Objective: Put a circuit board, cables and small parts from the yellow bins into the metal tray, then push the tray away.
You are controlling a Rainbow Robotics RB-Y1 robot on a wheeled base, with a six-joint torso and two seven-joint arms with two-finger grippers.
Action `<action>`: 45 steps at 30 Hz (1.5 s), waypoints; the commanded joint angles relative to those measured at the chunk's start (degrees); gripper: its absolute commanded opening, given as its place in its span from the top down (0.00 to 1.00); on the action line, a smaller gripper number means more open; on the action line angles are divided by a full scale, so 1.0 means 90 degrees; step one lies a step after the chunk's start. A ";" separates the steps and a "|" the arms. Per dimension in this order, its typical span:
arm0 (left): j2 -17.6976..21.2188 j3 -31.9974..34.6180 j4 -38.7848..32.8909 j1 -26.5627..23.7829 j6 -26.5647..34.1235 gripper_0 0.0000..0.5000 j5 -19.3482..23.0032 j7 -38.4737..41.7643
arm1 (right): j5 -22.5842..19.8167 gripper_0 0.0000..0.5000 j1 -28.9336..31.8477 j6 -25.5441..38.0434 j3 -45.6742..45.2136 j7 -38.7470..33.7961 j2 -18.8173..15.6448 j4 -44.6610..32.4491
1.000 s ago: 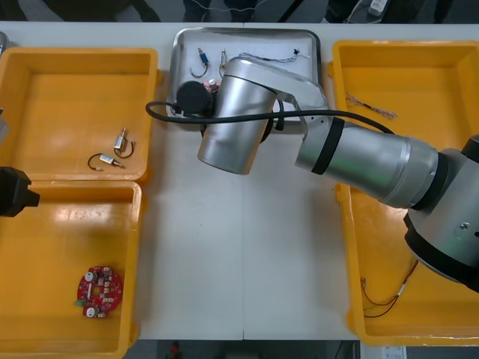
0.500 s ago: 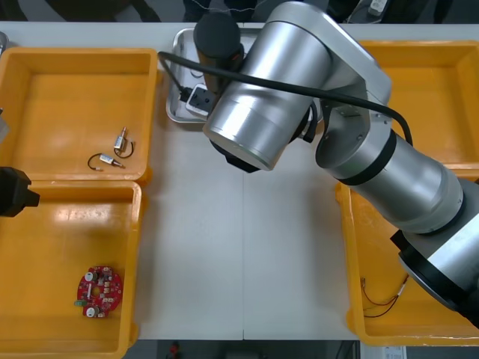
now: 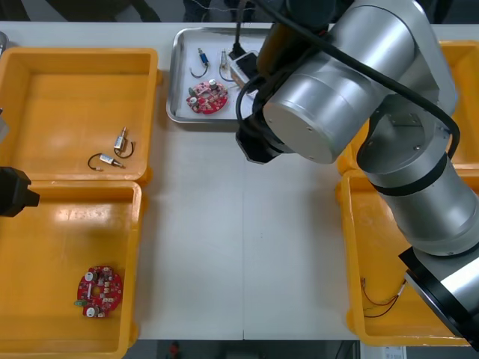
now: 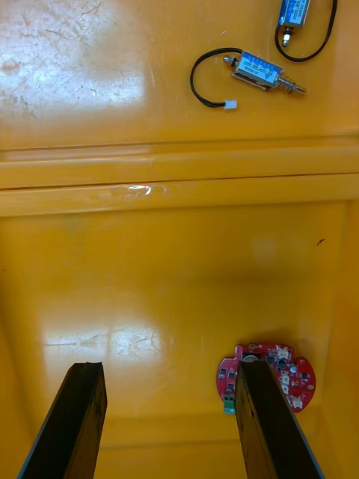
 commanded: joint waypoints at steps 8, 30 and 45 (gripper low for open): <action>0.0211 0.0200 -0.0200 0.0119 0.0040 0.00 0.0041 0.0033 | -0.0770 0.00 0.1101 0.0022 -0.1235 -0.1470 -0.0631 -0.0984; 0.0211 0.0200 -0.0200 0.0119 0.0040 0.00 0.0041 0.0033 | -0.2215 0.00 0.2546 0.0022 -0.3344 -0.1880 -0.2232 -0.1473; 0.0211 0.0200 -0.0200 0.0119 0.0040 0.00 0.0041 0.0033 | -0.2352 0.00 0.3406 0.0022 -0.4321 -0.0864 -0.2769 -0.1463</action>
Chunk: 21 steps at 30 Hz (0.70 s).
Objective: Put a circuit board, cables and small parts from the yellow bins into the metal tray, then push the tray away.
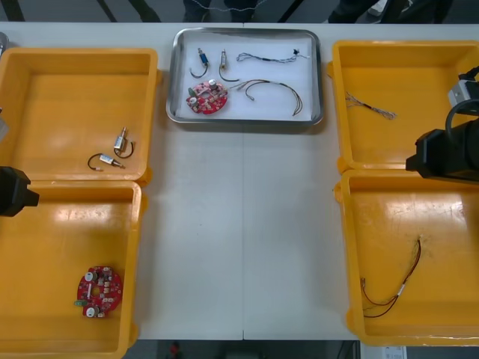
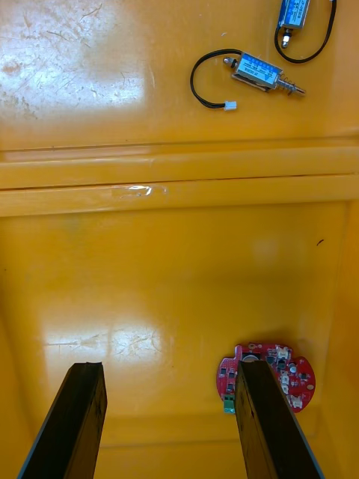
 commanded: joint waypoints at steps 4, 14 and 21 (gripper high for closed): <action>0.0211 0.0189 -0.0197 0.0117 0.0039 0.00 0.0041 0.0033 | -0.0100 0.00 0.0601 0.0019 -0.0754 0.0815 -0.0352 -0.0216; 0.0211 0.0189 -0.0197 0.0117 0.0039 0.00 0.0041 0.0033 | 0.0144 0.00 0.0982 0.0019 -0.0842 0.0825 -0.0342 -0.0333; 0.0211 0.0189 -0.0197 0.0117 0.0039 0.00 0.0041 0.0033 | 0.0242 0.00 0.0982 0.0019 -0.0842 0.0942 -0.0313 -0.0323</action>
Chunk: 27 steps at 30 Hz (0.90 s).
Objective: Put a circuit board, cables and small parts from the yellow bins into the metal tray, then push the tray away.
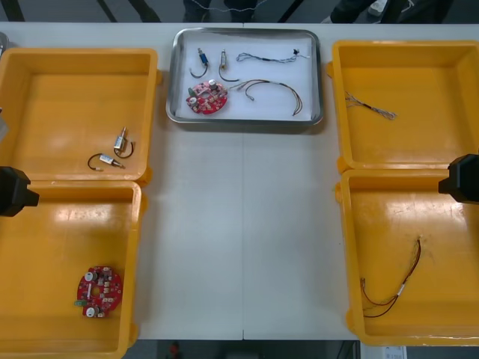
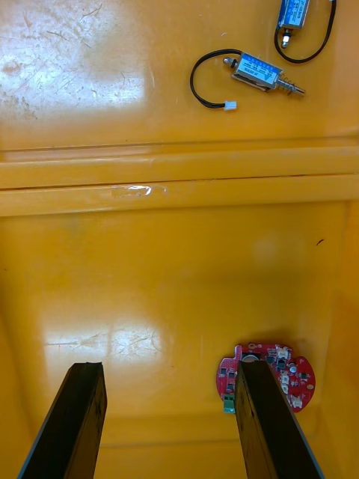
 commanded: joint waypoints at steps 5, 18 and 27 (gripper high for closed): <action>0.0211 0.0189 -0.0196 0.0117 0.0039 0.00 0.0041 0.0033 | 0.0113 0.00 0.0080 0.0019 -0.0095 0.0435 -0.0221 -0.0186; 0.0211 0.0189 -0.0196 0.0117 0.0039 0.00 0.0041 0.0033 | 0.0122 0.00 0.0070 0.0019 -0.0085 0.0631 -0.0270 -0.0176; 0.0211 0.0189 -0.0196 0.0117 0.0039 0.00 0.0041 0.0033 | 0.0074 0.00 0.0080 0.0019 -0.0085 0.0582 -0.0241 -0.0176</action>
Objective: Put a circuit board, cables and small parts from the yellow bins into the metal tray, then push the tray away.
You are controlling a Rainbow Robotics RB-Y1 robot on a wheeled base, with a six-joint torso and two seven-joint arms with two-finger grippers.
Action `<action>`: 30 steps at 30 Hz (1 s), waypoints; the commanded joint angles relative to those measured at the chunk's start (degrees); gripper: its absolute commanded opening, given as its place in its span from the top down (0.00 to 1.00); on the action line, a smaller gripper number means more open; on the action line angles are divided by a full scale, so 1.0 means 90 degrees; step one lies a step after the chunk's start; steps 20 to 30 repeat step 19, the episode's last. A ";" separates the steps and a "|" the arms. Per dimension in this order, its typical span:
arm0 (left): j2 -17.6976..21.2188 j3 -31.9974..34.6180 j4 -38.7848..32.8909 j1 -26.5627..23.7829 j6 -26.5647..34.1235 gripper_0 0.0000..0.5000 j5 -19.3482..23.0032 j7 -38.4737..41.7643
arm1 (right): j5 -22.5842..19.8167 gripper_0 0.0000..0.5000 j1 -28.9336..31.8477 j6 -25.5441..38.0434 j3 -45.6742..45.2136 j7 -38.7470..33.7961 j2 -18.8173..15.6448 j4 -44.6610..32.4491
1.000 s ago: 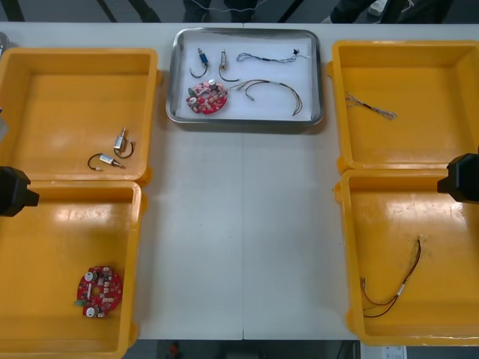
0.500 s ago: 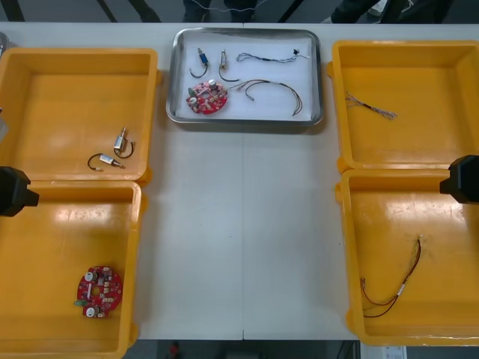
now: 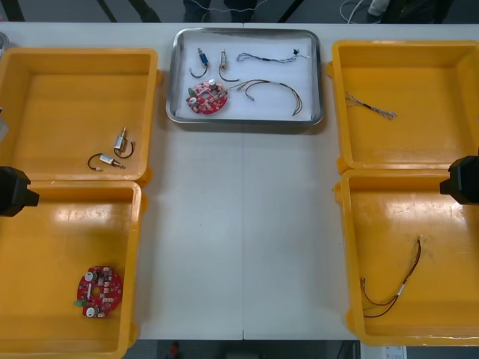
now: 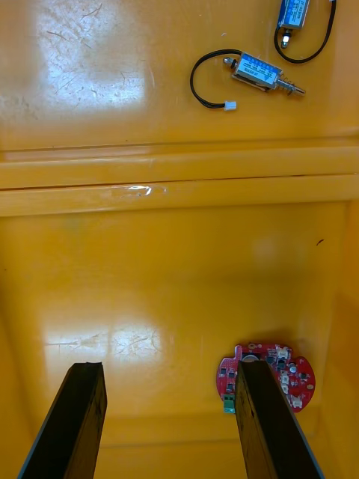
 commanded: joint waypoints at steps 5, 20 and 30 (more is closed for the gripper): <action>0.0211 0.0189 -0.0196 0.0117 0.0039 0.00 0.0041 0.0033 | 0.0012 0.00 0.0078 0.0019 -0.0085 0.0109 -0.0238 -0.0175; 0.0211 0.0189 -0.0196 0.0117 0.0039 0.00 0.0041 0.0033 | 0.0012 0.00 0.0078 0.0019 -0.0085 0.0109 -0.0238 -0.0175; 0.0211 0.0189 -0.0196 0.0117 0.0039 0.00 0.0041 0.0033 | 0.0012 0.00 0.0078 0.0019 -0.0085 0.0109 -0.0238 -0.0175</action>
